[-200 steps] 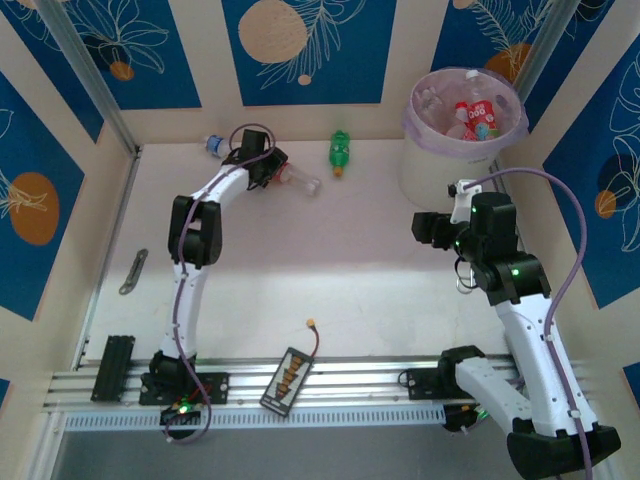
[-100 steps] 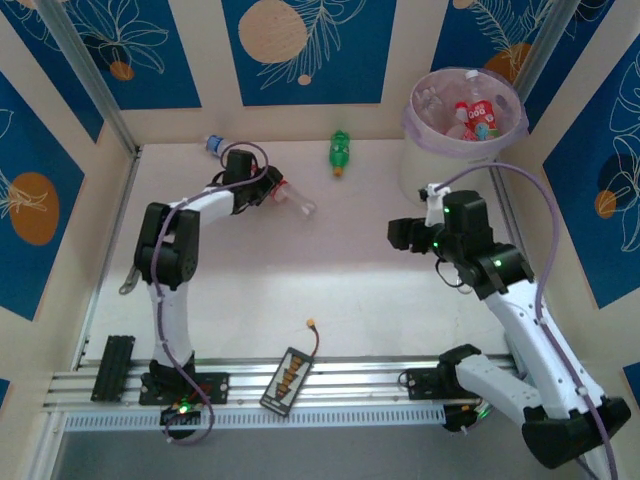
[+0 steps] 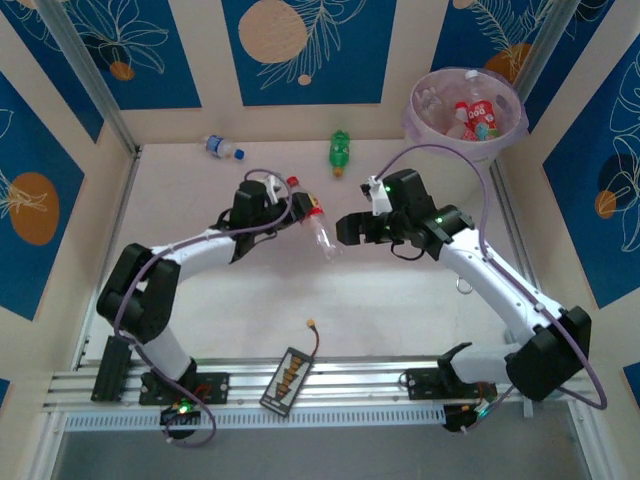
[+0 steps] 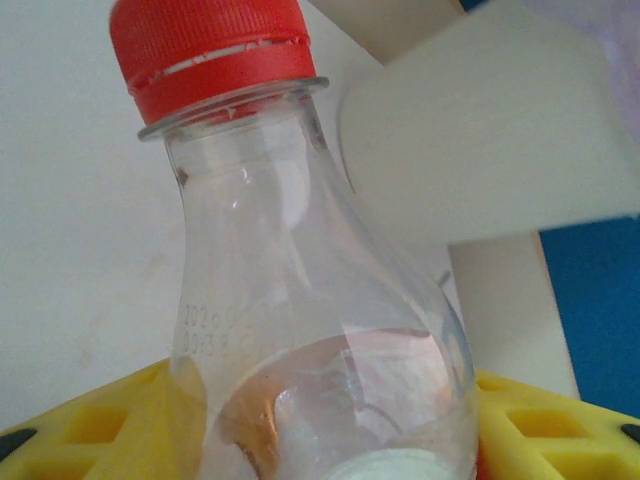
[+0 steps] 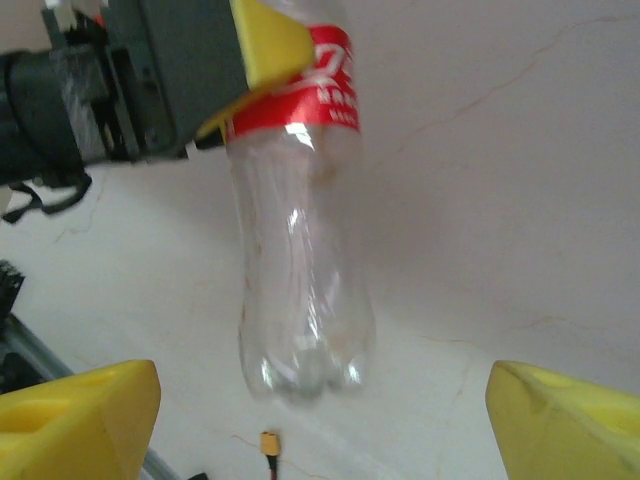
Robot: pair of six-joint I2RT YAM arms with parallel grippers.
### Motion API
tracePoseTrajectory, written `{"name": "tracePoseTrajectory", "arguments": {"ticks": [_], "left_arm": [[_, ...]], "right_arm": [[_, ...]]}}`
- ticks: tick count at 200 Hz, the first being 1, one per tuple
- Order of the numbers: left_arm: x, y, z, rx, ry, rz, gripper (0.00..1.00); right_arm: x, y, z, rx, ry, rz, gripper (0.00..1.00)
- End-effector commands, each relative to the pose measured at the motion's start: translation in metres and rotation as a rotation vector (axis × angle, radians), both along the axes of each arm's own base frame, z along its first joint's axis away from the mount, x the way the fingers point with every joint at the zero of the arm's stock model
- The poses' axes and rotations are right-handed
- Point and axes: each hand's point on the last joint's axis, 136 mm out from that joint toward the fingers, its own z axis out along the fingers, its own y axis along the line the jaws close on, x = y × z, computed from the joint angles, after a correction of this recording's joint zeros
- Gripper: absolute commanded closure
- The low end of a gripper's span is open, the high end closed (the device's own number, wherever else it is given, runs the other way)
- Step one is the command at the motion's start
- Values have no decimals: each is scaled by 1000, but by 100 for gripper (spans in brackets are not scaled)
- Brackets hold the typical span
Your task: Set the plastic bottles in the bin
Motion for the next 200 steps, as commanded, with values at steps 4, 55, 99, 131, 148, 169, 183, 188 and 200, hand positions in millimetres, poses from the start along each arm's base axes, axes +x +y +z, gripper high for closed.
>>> {"name": "tracePoseTrajectory", "arguments": {"ticks": [4,55,99,131,148,169,183,188,200], "left_arm": [[-11,-10,34,-97,-89,-21,46],[-19,-12,63,-138,-131,-27,46],[-25,-16,69,-158,-141,-36,46],[-23,-18,67,-173,-136,-30,46],[-21,-19,68,-187,-140,-30,45],[-18,-21,70,-196,-145,-33,36],[-17,-21,73,-226,-146,-36,24],[-16,-21,75,-246,-150,-40,18],[-14,-18,80,-292,-154,-41,5]], "right_arm": [[-2,25,1,93,63,63,14],[6,48,-27,132,149,102,17],[15,61,-32,166,158,123,27],[14,68,-34,194,183,149,38],[13,64,-35,176,178,139,46],[14,53,-32,154,156,110,51],[14,49,-28,158,145,103,53],[15,48,-26,159,138,103,54],[17,45,-22,152,125,97,54]]}}
